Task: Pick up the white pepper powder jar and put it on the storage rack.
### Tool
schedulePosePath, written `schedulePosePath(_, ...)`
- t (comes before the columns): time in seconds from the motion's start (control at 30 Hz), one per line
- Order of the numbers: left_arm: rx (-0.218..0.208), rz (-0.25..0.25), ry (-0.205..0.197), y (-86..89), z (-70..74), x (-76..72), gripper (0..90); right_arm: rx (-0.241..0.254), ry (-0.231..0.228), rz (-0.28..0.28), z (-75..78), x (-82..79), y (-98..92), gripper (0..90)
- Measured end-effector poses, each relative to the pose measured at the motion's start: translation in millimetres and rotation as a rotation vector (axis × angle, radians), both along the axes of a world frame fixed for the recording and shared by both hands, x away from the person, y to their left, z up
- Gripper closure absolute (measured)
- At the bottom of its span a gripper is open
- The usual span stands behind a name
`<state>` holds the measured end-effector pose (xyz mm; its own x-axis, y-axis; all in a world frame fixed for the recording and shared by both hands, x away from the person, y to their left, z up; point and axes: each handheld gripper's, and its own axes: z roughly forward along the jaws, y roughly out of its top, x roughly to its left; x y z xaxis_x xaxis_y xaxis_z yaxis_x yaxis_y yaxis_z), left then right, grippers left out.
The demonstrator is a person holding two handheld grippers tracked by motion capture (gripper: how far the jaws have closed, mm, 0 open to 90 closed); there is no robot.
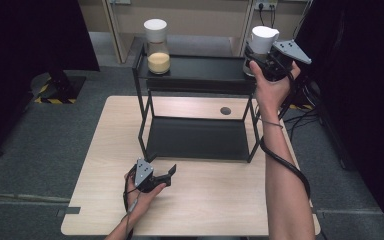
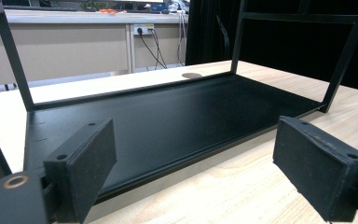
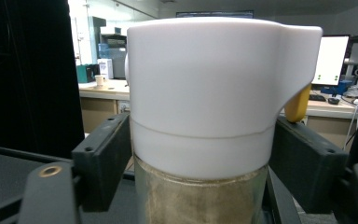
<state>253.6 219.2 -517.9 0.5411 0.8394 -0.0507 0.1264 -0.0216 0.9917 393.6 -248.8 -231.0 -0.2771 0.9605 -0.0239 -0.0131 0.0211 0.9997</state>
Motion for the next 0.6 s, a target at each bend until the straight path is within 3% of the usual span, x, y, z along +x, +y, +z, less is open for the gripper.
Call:
schedulePosePath(0.3, 0.003, -0.001, 0.001, -0.1, 0.3, 0.0, 12.4, -0.008, 0.023, 0.004, 1.6, -8.2, -0.5, 10.6)
schedulePosePath(0.6, 0.004, -0.002, 0.0, -0.2, 0.4, -0.1, 12.4, -0.007, 0.018, 0.023, -1.4, -19.1, -3.5, 8.4)
